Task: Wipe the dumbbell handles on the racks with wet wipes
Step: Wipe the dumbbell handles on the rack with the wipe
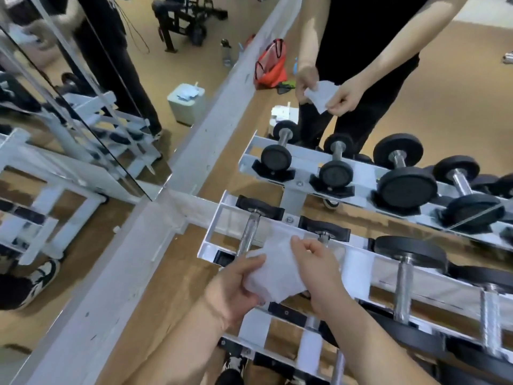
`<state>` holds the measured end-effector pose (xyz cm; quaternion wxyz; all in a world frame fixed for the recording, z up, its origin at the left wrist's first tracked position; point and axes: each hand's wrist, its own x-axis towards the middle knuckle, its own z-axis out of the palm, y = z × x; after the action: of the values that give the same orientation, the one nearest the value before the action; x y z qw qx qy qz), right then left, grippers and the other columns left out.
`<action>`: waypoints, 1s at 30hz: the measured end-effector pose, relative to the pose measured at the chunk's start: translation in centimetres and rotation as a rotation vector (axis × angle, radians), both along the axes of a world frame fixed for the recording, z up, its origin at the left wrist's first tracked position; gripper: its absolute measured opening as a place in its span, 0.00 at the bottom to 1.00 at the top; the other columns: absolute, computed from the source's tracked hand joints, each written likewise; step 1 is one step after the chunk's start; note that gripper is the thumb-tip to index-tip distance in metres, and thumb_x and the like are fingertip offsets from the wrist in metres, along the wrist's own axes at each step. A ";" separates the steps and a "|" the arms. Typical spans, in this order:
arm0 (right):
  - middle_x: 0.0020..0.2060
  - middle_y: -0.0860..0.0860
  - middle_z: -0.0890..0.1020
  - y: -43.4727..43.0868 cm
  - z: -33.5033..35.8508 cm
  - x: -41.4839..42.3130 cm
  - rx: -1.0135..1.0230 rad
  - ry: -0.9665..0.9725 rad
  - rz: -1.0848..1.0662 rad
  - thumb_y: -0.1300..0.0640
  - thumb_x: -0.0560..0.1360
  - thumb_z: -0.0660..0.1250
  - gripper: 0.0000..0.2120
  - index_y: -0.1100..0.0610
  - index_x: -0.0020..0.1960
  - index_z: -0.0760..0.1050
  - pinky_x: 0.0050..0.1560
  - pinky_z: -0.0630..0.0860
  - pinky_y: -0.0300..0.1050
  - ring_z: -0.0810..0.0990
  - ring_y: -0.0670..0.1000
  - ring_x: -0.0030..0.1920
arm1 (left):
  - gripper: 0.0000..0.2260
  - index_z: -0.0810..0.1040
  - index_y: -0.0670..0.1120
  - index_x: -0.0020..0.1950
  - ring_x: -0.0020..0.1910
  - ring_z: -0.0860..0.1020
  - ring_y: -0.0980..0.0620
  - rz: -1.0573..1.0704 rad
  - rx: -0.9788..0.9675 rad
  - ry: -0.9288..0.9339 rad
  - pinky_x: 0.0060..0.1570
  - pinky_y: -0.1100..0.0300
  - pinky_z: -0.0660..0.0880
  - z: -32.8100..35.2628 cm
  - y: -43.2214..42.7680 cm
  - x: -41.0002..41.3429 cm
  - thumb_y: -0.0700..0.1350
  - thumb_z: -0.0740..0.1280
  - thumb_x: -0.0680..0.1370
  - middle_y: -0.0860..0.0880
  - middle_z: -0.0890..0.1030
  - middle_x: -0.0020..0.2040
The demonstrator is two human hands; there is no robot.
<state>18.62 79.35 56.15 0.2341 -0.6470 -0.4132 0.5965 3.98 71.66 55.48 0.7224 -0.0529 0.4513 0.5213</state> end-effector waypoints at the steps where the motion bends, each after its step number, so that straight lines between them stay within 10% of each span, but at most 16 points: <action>1: 0.44 0.56 0.84 0.4 -0.3 0.1 0.024 -0.045 0.036 0.43 0.81 0.66 0.16 0.56 0.48 0.81 0.45 0.77 0.50 0.81 0.54 0.44 | 0.17 0.82 0.36 0.62 0.52 0.84 0.38 0.021 -0.005 0.024 0.62 0.40 0.75 0.0 0.3 -0.2 0.36 0.71 0.74 0.35 0.84 0.56; 5: 0.40 0.54 0.81 1.1 -1.4 0.6 0.061 -0.124 0.231 0.42 0.84 0.58 0.20 0.55 0.49 0.81 0.34 0.71 0.42 0.77 0.51 0.38 | 0.17 0.76 0.42 0.58 0.44 0.83 0.40 0.076 -0.001 0.119 0.41 0.48 0.82 0.1 1.3 -1.1 0.38 0.73 0.71 0.38 0.83 0.46; 9: 0.33 0.52 0.76 1.3 -2.4 0.8 -0.004 -0.103 0.277 0.41 0.84 0.56 0.21 0.56 0.53 0.78 0.36 0.70 0.45 0.74 0.51 0.34 | 0.18 0.75 0.42 0.53 0.39 0.81 0.44 0.120 -0.054 0.363 0.43 0.52 0.77 0.9 3.0 -2.8 0.41 0.75 0.65 0.39 0.78 0.42; 15: 0.47 0.51 0.81 2.0 -4.8 -1.7 -0.025 -0.121 0.377 0.50 0.83 0.62 0.08 0.51 0.60 0.75 0.42 0.79 0.52 0.80 0.54 0.41 | 0.05 0.79 0.44 0.49 0.42 0.77 0.55 -0.081 0.063 1.324 0.43 0.61 0.71 -0.4 6.1 -4.3 0.42 0.71 0.75 0.51 0.79 0.43; 18: 0.61 0.50 0.78 1.8 -6.7 -4.2 -0.069 -0.186 0.456 0.58 0.81 0.66 0.19 0.52 0.71 0.70 0.41 0.78 0.40 0.81 0.49 0.46 | 0.05 0.74 0.49 0.44 0.45 0.72 0.59 -0.182 0.222 1.642 0.50 0.65 0.69 -4.1 8.0 -5.2 0.43 0.70 0.74 0.54 0.75 0.45; 22: 0.54 0.51 0.82 1.8 -8.4 -6.7 -0.119 -0.195 0.556 0.66 0.71 0.68 0.29 0.52 0.70 0.71 0.37 0.79 0.48 0.84 0.56 0.45 | 0.11 0.81 0.53 0.58 0.66 0.70 0.50 -0.707 0.108 1.477 0.69 0.59 0.67 -10.3 9.6 -6.1 0.48 0.71 0.75 0.51 0.69 0.65; 25: 0.52 0.59 0.84 1.9 -10.4 -7.9 -0.183 -0.159 0.582 0.62 0.60 0.70 0.30 0.55 0.62 0.76 0.45 0.81 0.56 0.84 0.54 0.48 | 0.14 0.82 0.61 0.43 0.68 0.72 0.47 -0.664 0.118 1.295 0.72 0.49 0.69 -12.3 9.3 -6.7 0.40 0.66 0.77 0.52 0.70 0.66; 30: 0.51 0.42 0.80 1.0 -11.0 -7.7 -0.217 -0.139 0.549 0.63 0.64 0.82 0.34 0.47 0.60 0.67 0.46 0.79 0.32 0.80 0.43 0.50 | 0.08 0.83 0.52 0.49 0.55 0.80 0.53 -0.582 0.206 1.363 0.59 0.52 0.78 -13.4 8.6 -8.6 0.39 0.69 0.78 0.55 0.81 0.56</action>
<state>10.90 80.39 45.12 -0.0353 -0.5719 -0.5214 0.6323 -4.58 80.25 42.07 0.3929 0.4714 0.7435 0.2659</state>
